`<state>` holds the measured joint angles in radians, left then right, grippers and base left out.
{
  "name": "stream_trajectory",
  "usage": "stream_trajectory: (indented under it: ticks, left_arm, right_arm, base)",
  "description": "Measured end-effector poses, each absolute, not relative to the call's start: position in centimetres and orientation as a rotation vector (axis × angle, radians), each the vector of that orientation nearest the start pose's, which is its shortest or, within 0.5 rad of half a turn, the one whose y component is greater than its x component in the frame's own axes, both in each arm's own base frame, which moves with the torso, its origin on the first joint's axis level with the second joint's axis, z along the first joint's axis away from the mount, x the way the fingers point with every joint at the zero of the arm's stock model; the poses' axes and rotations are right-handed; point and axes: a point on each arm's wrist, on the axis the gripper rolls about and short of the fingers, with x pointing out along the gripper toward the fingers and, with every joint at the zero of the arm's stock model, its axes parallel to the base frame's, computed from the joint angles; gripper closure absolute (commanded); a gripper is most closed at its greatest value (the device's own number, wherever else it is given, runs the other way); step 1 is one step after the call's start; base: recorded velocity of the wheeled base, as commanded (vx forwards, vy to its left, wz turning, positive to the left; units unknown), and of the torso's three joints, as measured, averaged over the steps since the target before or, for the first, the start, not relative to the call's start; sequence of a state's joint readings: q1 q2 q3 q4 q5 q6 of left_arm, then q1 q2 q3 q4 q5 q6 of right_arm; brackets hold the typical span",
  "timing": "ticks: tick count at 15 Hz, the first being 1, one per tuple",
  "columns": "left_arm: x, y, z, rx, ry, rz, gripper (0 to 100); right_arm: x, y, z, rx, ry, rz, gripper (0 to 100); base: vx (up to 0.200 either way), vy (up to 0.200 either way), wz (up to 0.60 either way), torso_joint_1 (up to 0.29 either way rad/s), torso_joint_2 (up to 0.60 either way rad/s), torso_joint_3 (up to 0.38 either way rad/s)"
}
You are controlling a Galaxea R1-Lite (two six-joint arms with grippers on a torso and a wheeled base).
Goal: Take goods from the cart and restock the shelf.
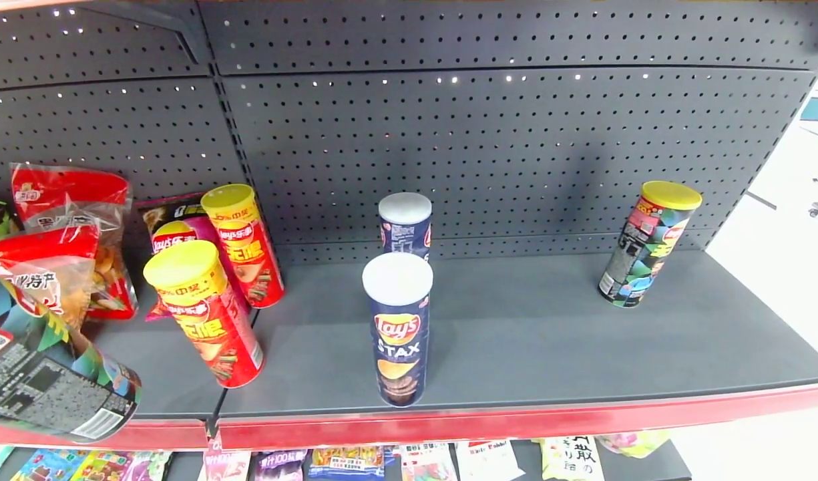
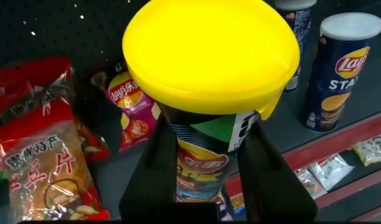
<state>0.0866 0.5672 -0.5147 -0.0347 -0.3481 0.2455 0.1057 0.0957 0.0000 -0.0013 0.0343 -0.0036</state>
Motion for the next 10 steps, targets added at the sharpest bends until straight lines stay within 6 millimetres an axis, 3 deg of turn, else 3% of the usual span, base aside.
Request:
stream_trajectory:
  ticks: [10]
  left_arm:
    - [-0.1,-0.8,20.1,0.231,0.085,-0.27,100]
  right_arm:
    - [-1.5,-0.1,7.7,-0.008,0.095,0.14,0]
  base:
    - [0.0,0.0,0.0,0.0,0.0,0.0]
